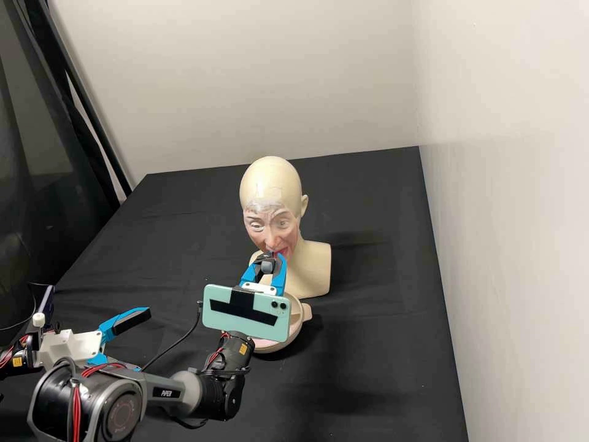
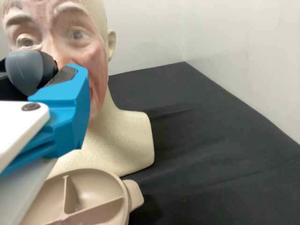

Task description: Feed the grandma with a spoon

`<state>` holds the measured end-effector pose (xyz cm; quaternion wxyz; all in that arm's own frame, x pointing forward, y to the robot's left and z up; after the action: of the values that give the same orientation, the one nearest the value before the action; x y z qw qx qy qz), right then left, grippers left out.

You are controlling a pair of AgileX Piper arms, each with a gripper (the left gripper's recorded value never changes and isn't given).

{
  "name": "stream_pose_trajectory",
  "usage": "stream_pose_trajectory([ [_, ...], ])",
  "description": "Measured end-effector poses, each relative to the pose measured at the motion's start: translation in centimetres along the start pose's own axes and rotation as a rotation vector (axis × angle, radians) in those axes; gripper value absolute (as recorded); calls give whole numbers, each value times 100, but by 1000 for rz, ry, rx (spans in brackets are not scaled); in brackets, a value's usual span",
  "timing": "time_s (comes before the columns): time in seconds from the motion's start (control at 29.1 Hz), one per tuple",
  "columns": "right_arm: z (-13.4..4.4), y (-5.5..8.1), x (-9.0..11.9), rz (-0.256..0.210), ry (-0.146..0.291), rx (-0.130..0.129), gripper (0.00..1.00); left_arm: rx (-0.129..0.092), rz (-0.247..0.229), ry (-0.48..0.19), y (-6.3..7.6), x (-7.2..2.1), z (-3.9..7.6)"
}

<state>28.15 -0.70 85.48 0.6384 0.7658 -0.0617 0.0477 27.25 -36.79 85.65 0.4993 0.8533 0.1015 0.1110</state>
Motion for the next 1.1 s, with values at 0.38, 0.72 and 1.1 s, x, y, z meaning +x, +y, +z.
stream_pose_trajectory([
  [0.38, -22, -150, 172, -32, -22, -21, 0, 0, -2, 1, -5, 2, -1],
  [0.72, -37, -143, 256, -5, -23, -5, 0, -4, -9, 6, -27, 22, -7],
  [1.1, -74, -117, 307, 3, -12, -5, 0, -5, -9, 6, -29, 45, -4],
])
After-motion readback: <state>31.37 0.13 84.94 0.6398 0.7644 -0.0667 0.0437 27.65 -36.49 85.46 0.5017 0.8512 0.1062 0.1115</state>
